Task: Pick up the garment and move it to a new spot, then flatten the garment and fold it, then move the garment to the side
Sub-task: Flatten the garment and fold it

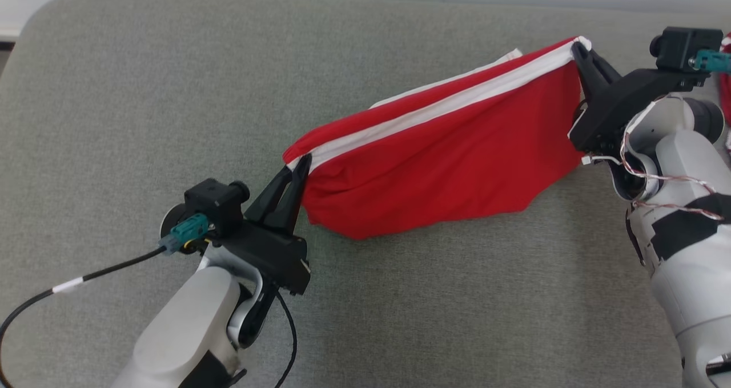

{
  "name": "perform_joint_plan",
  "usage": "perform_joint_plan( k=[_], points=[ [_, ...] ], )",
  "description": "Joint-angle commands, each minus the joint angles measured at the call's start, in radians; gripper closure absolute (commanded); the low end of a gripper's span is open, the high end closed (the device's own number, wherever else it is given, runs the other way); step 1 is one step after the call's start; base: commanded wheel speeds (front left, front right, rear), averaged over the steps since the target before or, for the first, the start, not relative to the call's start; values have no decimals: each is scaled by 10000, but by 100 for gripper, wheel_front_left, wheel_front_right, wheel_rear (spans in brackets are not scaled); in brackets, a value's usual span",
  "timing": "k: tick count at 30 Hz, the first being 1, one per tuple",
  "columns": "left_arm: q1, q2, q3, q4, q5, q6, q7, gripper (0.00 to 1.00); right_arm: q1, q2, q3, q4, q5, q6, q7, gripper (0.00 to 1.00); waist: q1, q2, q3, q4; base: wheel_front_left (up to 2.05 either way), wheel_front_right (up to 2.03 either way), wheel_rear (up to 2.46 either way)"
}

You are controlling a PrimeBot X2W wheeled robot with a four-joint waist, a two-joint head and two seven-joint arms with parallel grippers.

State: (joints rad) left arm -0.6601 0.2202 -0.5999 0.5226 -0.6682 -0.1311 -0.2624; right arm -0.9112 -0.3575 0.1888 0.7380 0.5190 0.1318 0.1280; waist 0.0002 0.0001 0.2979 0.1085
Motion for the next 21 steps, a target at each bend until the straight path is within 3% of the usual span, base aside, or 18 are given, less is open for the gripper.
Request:
perform_joint_plan(
  k=[1,11,12,13,14,15,21],
  points=[
    [-176,-82,44,82,98,13,-30,100,-179,65,80,194,-93,-29,-97,100,-2,-1,406,308,0,0,0],
    [-1090,-720,55,1162,549,13,-30,100,-1728,219,983,2407,-385,-29,-1132,100,-2,-1,888,474,0,0,0],
    [-1130,-756,65,1242,618,13,-30,100,-1815,234,1057,2569,-371,-29,-1209,93,-2,-1,892,471,0,0,0],
    [-1182,-782,112,1303,723,13,-30,100,-1897,224,1158,2713,-422,-29,-1327,67,-2,-1,888,467,0,0,0],
    [-1215,-810,144,1353,827,13,-30,72,-1945,245,1247,2845,-432,-29,-1429,9,-2,-1,872,460,0,0,0],
    [-1210,-847,183,1393,907,13,-30,0,-1974,269,1339,2959,-380,-29,-1518,0,-2,-1,834,445,0,0,0],
    [-744,-968,355,1380,1338,13,-30,0,-1757,222,2107,3288,137,-29,-1953,0,-2,-1,321,351,0,0,0]
  ],
)
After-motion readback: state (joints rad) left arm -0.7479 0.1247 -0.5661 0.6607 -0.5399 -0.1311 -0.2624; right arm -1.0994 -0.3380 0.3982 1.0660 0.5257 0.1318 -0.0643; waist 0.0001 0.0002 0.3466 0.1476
